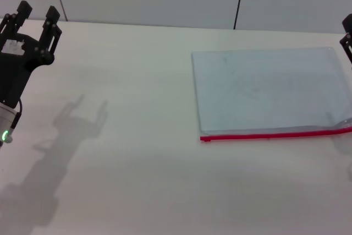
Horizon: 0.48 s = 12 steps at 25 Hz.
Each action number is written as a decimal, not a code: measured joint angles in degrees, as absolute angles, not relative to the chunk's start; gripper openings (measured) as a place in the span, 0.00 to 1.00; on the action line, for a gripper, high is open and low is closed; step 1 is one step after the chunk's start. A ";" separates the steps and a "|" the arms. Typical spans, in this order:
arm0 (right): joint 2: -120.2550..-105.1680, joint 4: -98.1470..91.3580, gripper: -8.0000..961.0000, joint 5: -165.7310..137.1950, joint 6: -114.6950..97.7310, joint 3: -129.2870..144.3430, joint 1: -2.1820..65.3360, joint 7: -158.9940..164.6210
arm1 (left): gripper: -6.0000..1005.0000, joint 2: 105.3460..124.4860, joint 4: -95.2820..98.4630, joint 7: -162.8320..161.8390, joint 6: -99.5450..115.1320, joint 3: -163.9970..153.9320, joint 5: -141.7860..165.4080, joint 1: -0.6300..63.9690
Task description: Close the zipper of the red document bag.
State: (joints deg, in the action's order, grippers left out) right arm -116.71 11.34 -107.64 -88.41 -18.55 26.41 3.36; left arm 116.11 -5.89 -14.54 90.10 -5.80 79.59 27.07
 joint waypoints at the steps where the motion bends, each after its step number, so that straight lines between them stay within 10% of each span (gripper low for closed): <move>1: -116.71 11.34 0.79 -107.65 -88.41 -18.55 26.40 3.36 | 0.56 116.11 -5.88 -14.50 90.10 -5.80 79.59 27.07; 12: -116.72 11.47 0.79 -107.66 -88.63 -18.55 26.18 3.49 | 0.56 116.10 -5.89 -14.28 90.09 -5.80 79.47 26.98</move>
State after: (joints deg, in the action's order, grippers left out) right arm -116.72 11.47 -107.66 -88.63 -18.55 26.18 3.49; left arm 116.10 -5.89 -14.28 90.09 -5.80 79.47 26.98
